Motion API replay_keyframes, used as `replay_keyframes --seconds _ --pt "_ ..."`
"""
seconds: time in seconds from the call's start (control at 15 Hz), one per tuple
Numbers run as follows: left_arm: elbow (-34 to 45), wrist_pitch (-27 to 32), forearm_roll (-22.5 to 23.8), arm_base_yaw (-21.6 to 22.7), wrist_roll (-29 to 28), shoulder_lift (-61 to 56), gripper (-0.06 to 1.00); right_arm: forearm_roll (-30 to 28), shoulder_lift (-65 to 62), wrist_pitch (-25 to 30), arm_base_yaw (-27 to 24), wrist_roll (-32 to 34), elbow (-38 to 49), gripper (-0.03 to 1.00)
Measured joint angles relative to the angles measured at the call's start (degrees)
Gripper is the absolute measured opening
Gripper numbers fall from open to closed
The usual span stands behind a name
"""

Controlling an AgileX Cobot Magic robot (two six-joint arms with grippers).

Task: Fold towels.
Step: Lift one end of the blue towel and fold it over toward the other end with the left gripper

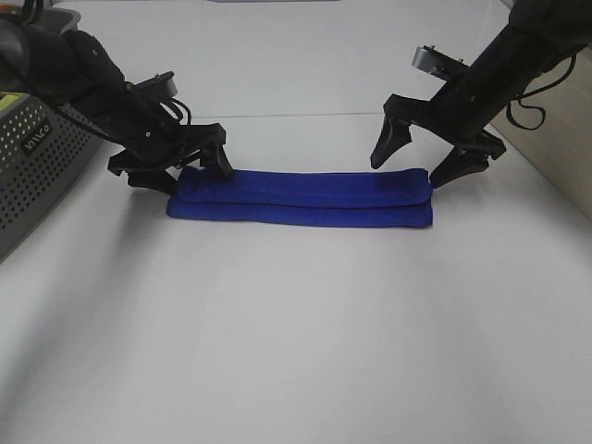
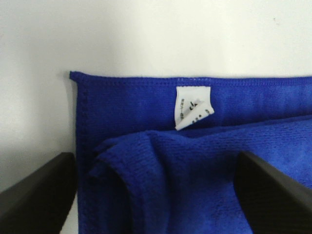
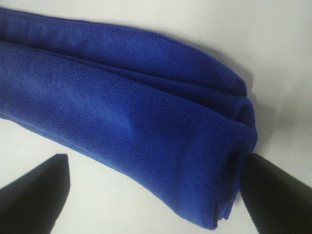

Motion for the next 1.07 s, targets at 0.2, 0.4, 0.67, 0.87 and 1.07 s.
replay_keyframes --seconds 0.2,0.4,0.67,0.87,1.07 --pt "-0.06 -0.23 -0.11 0.00 0.06 0.63 0.56 -0.06 0.00 -0.11 0.00 0.11 0.00 0.89" --pt "-0.06 -0.06 -0.11 0.00 0.06 1.15 0.17 -0.06 0.00 -0.40 0.00 0.23 0.00 0.89" --pt "0.06 1.55 4.07 0.00 -0.86 -0.17 0.10 -0.06 0.00 -0.69 0.00 0.40 0.00 0.89" --pt "0.00 5.79 16.39 0.11 -9.11 -4.53 0.10 -0.06 0.00 -0.69 0.00 0.40 0.00 0.89" --pt "-4.70 14.90 22.12 0.23 -13.81 -7.73 0.10 -0.29 0.00 -0.69 0.00 0.40 0.00 0.89"
